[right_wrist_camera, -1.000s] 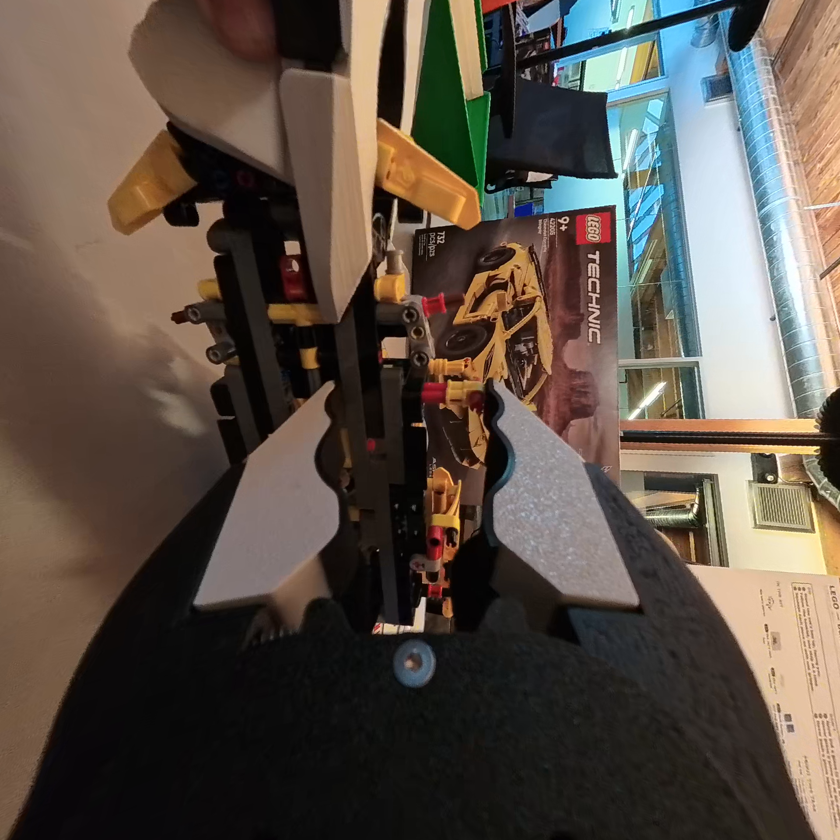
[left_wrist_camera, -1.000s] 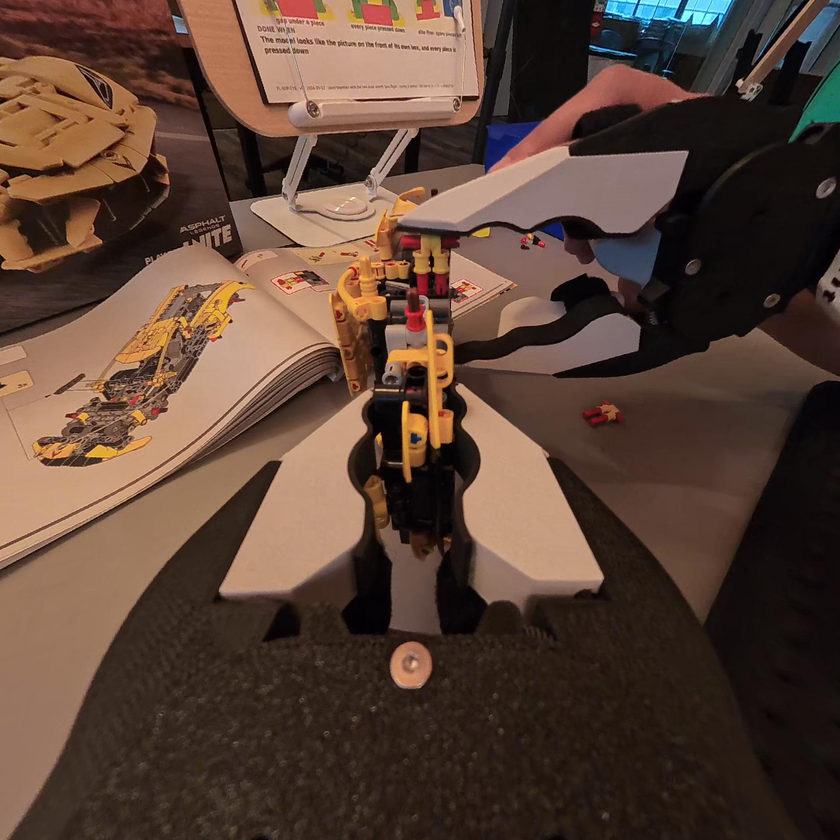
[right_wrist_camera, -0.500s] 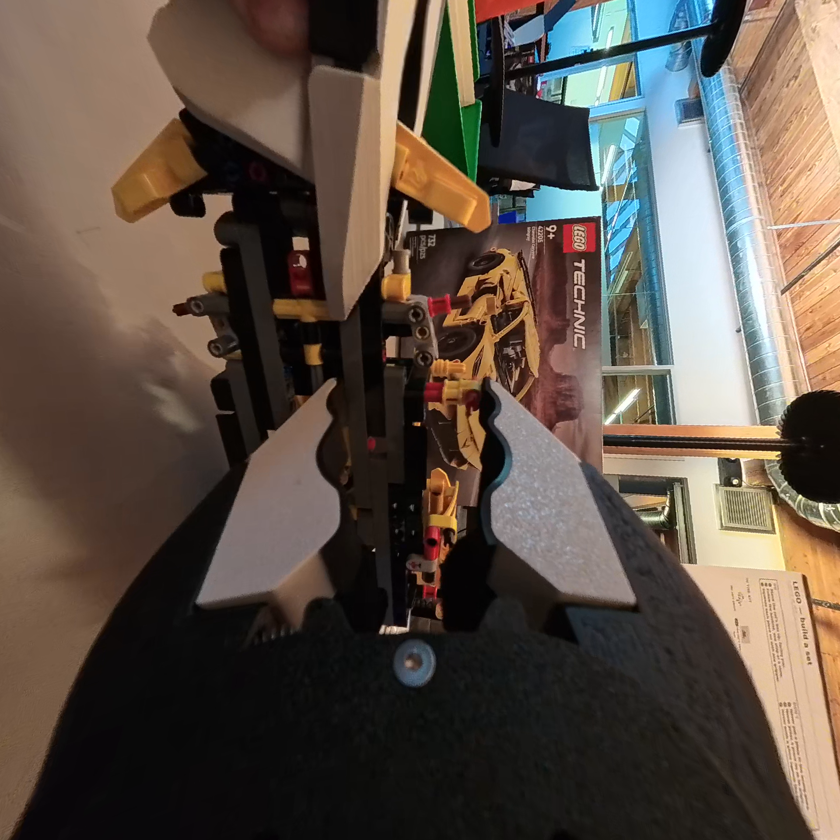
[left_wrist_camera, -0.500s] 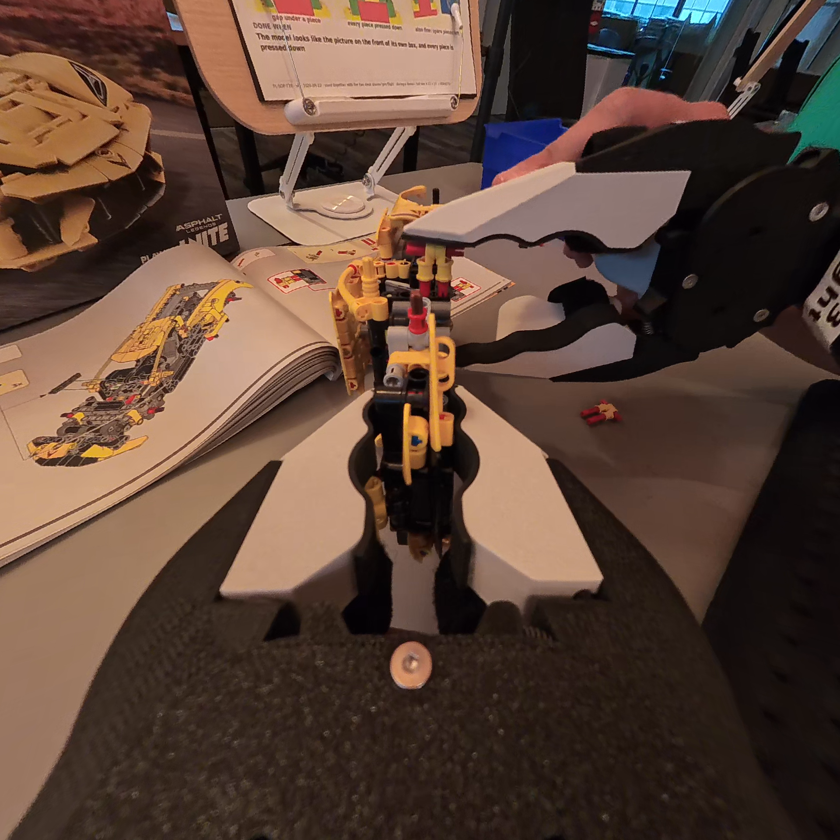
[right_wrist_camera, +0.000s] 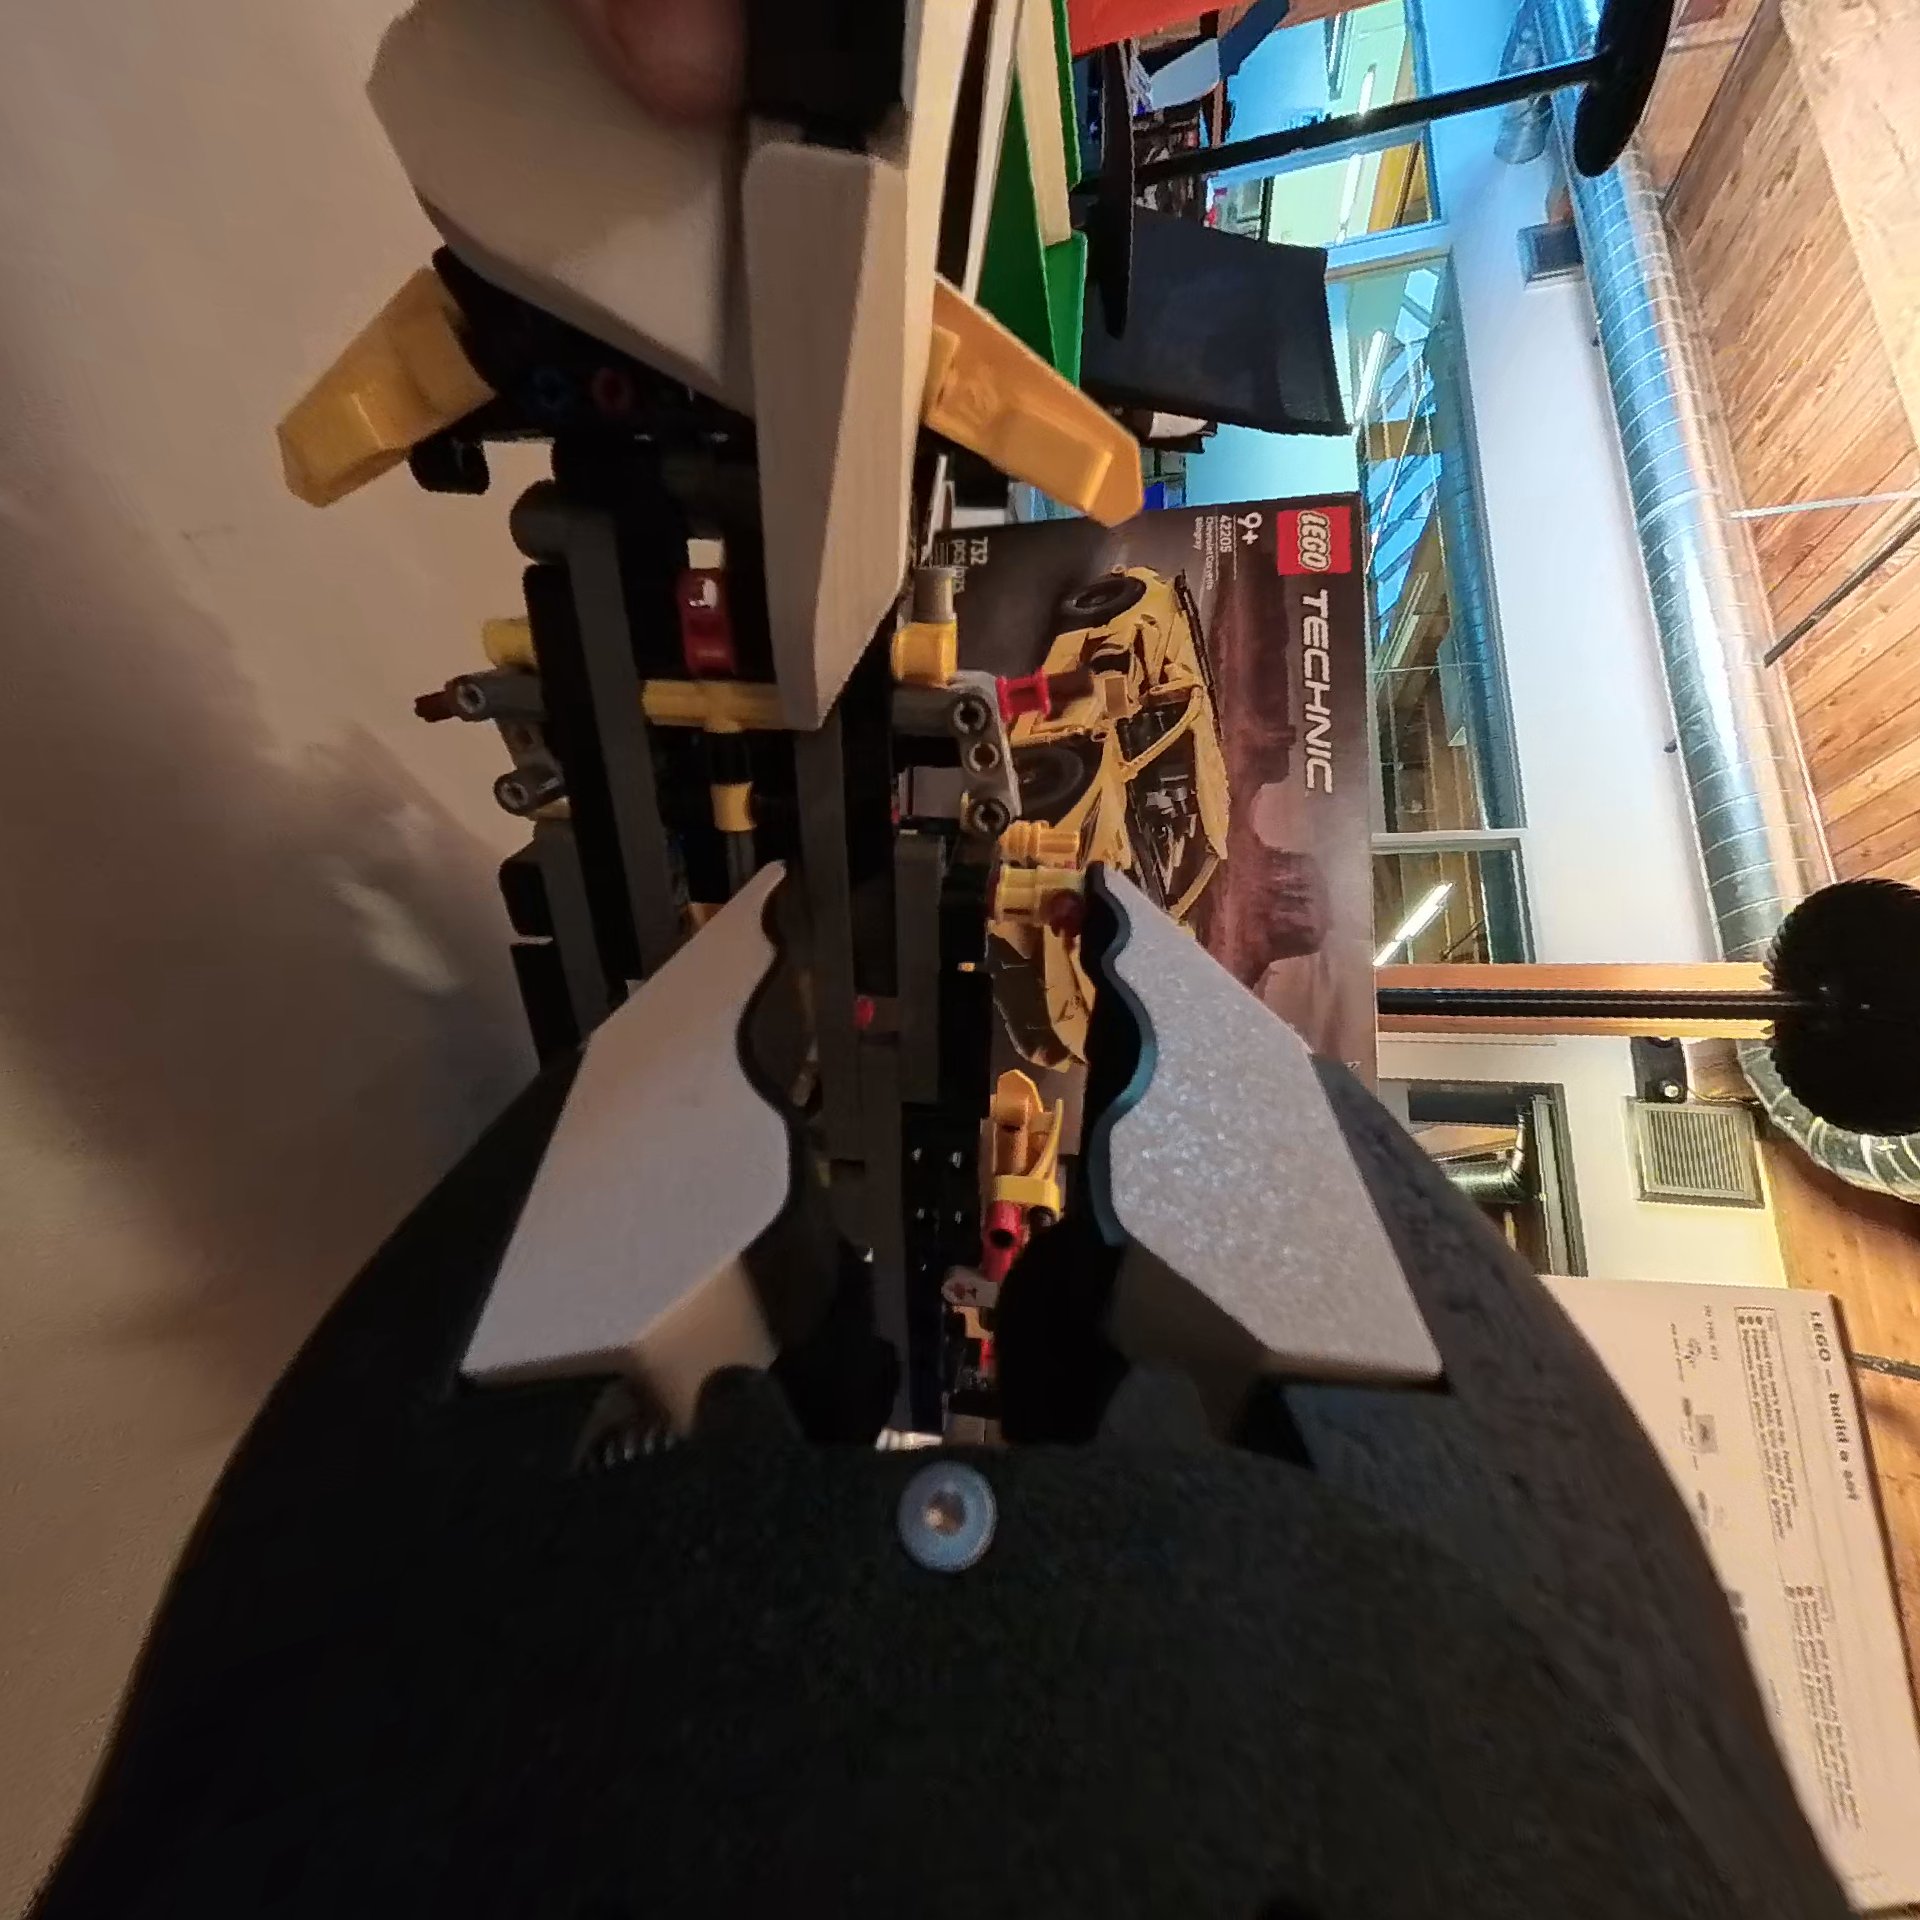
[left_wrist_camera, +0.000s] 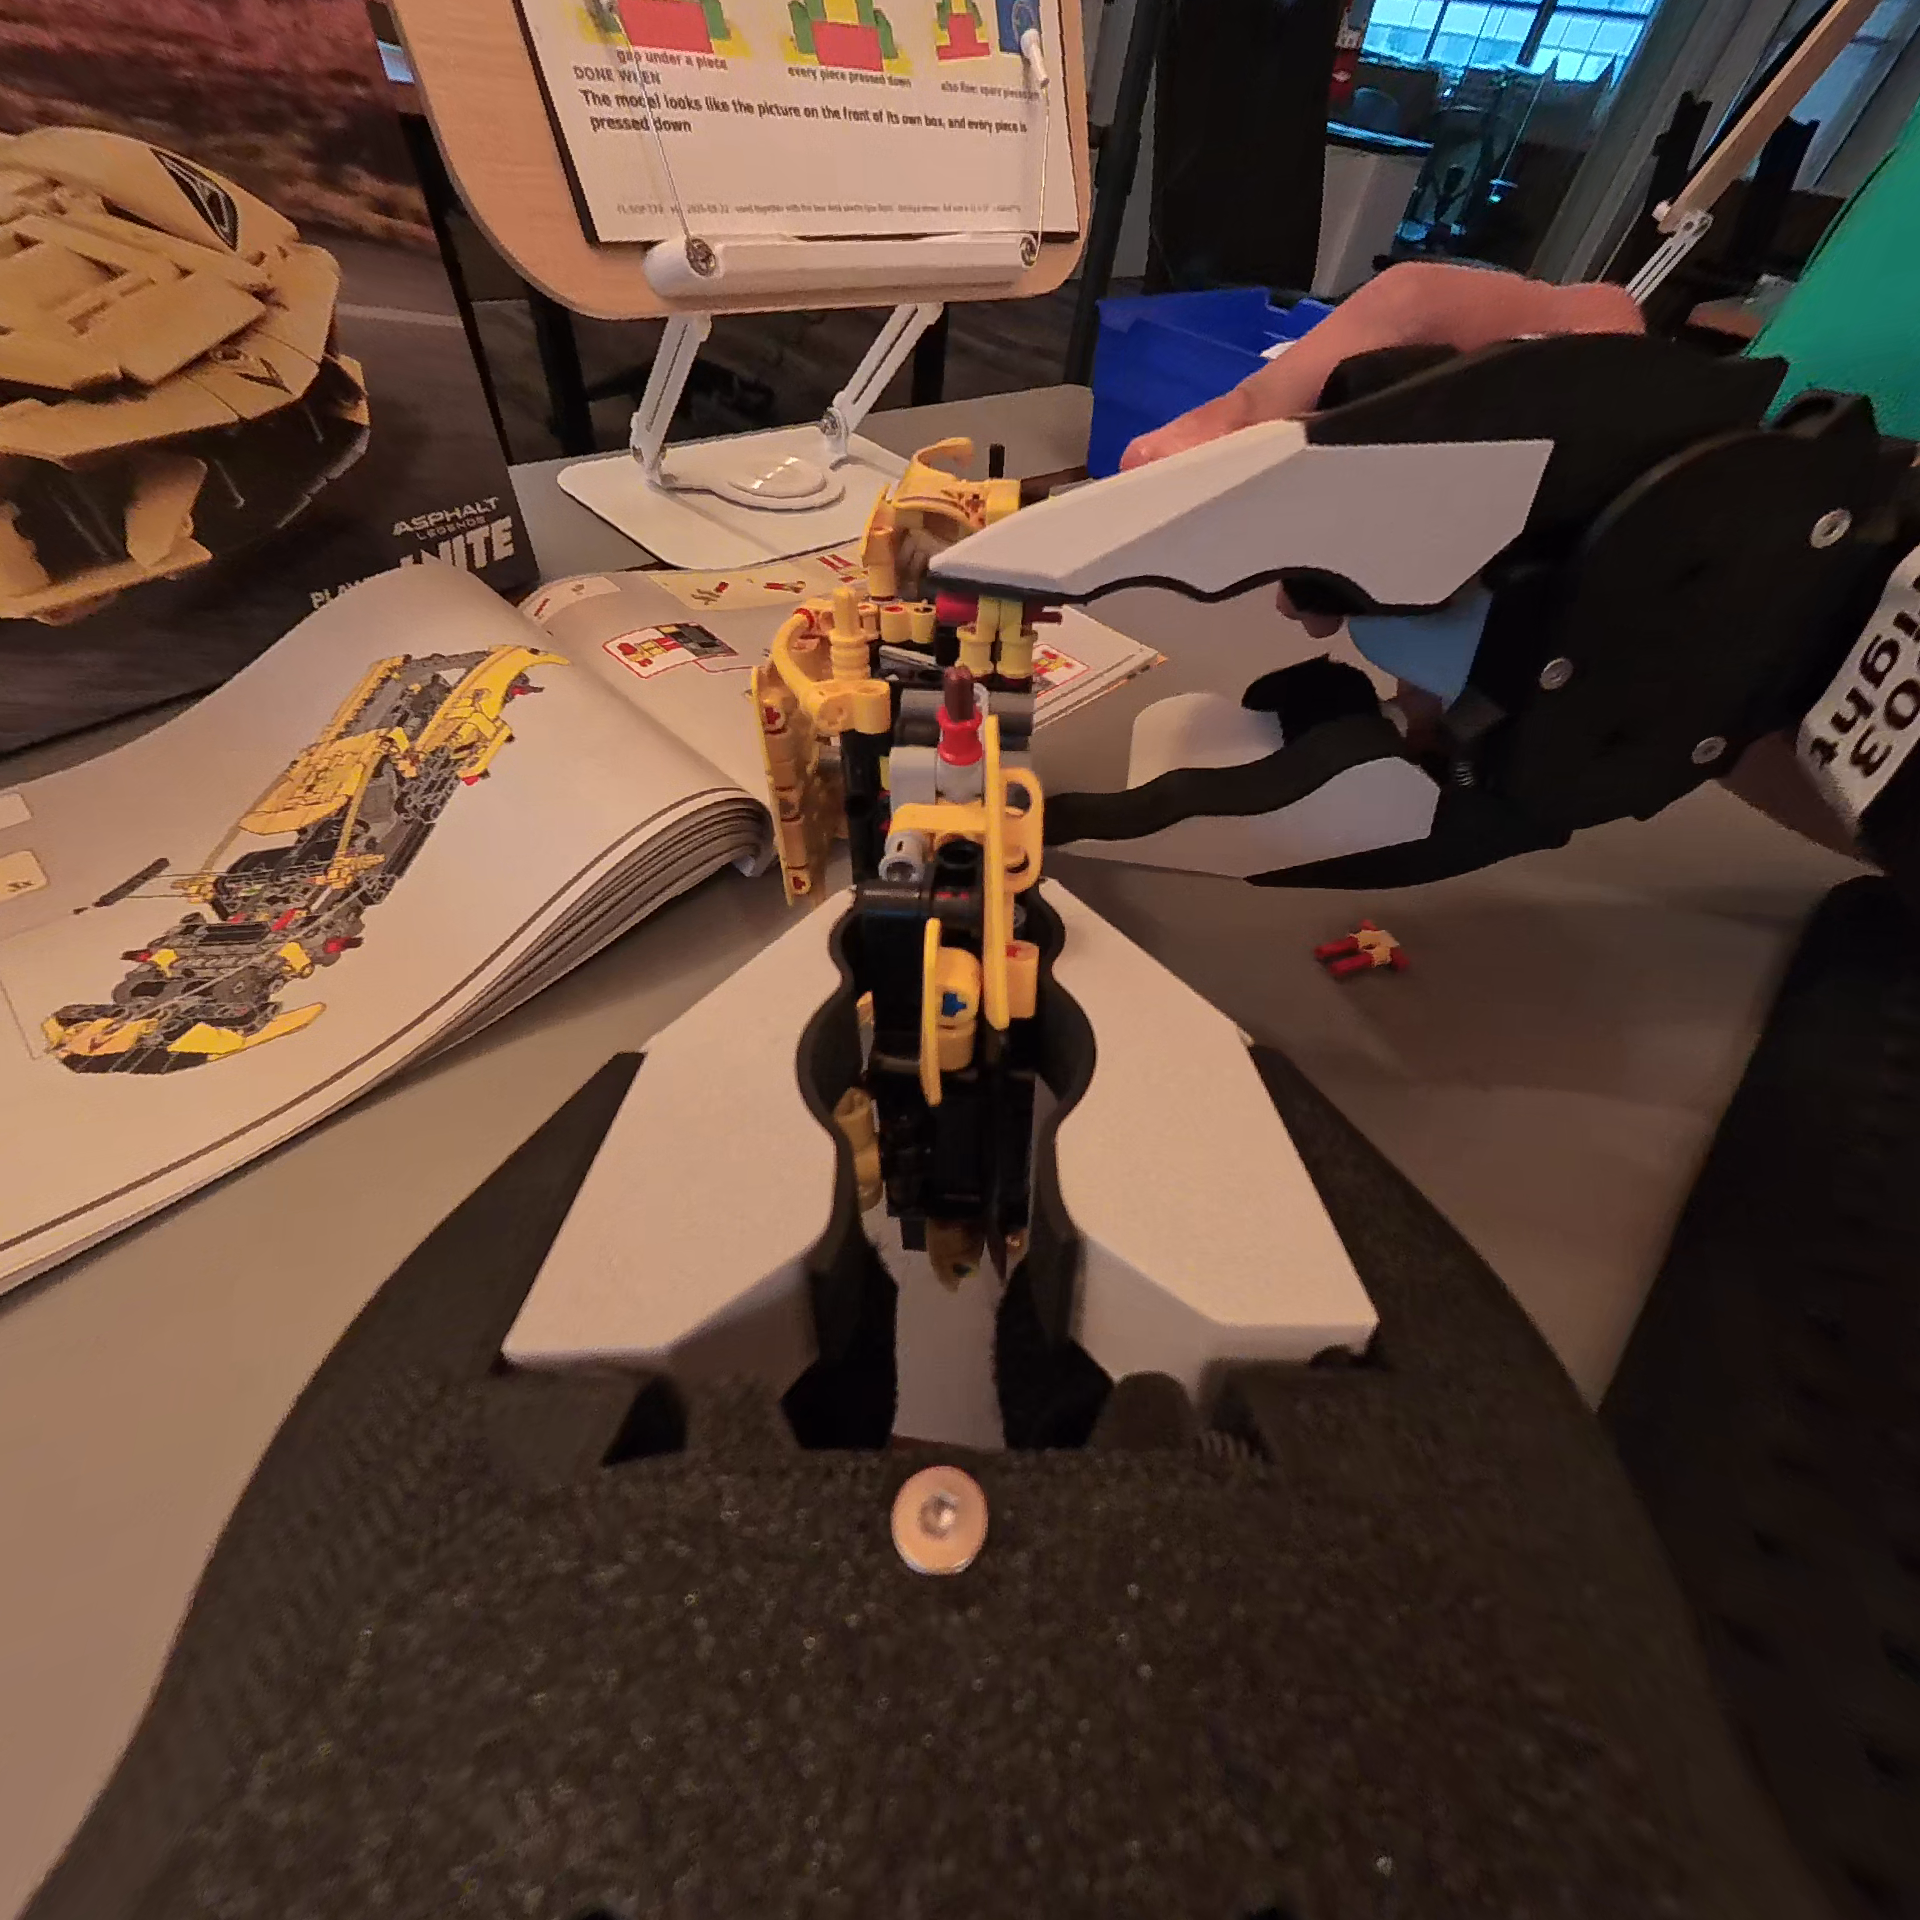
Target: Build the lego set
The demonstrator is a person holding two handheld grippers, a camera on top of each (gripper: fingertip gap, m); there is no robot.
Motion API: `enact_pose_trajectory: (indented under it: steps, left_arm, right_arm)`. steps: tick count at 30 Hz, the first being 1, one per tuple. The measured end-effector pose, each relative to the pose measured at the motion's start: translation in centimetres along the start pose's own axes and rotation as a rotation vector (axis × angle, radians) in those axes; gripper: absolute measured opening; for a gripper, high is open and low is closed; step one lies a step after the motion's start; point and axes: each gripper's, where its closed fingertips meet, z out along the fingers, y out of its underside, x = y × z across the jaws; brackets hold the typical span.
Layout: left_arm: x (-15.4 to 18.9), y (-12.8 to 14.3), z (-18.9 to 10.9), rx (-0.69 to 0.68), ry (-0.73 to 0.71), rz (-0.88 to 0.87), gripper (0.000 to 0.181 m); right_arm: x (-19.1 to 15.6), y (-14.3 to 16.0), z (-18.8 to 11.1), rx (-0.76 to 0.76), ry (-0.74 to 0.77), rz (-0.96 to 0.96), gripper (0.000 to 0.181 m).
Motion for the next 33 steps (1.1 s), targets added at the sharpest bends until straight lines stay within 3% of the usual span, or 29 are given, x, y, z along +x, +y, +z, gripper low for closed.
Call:
enact_pose_trajectory:
  steps: [6,10,12,14,16,18,21,23,24,33]
  left_arm:
    - [-0.2,-0.1,0.0,0.012,0.007,-0.021,0.027]
    - [0.0,-0.1,0.0,0.011,-0.017,0.039,0.028]
    - [0.3,0.1,0.0,0.015,-0.027,0.065,0.028]
    - [1.1,0.5,-0.1,0.018,-0.042,0.12,0.028]
    - [1.9,0.8,-0.4,0.02,-0.064,0.188,0.028]
    - [2.2,0.9,-0.6,0.018,-0.083,0.209,0.028]
    - [2.4,0.8,-0.5,0.018,-0.095,0.226,0.028]
    - [2.6,0.7,-0.4,0.016,-0.101,0.243,0.028]
    - [2.7,0.7,-0.4,0.015,-0.101,0.243,0.028]
    - [3.1,0.5,-0.2,0.002,-0.119,0.254,0.026]
  right_arm:
    - [0.1,0.1,0.1,-0.045,-0.004,0.076,0.051]
    - [-0.1,-0.1,-2.4,-0.026,-0.094,0.275,0.061]
    - [1.0,-0.2,-3.8,-0.017,-0.127,0.45,0.049]
    - [1.4,0.2,-4.1,-0.039,-0.219,0.724,0.054]
    - [1.4,0.5,-3.7,-0.062,-0.295,0.981,0.039]
    - [0.5,0.4,-3.5,-0.06,-0.4,1.16,0.038]
    - [0.3,-1.2,-4.2,0.026,-0.543,1.378,0.021]
    - [0.4,-1.4,-4.3,0.024,-0.531,1.418,0.018]
    - [0.4,-0.8,-4.2,-0.011,-0.489,1.402,0.008]
    - [0.1,-0.5,-4.6,-0.157,-0.383,1.419,0.006]
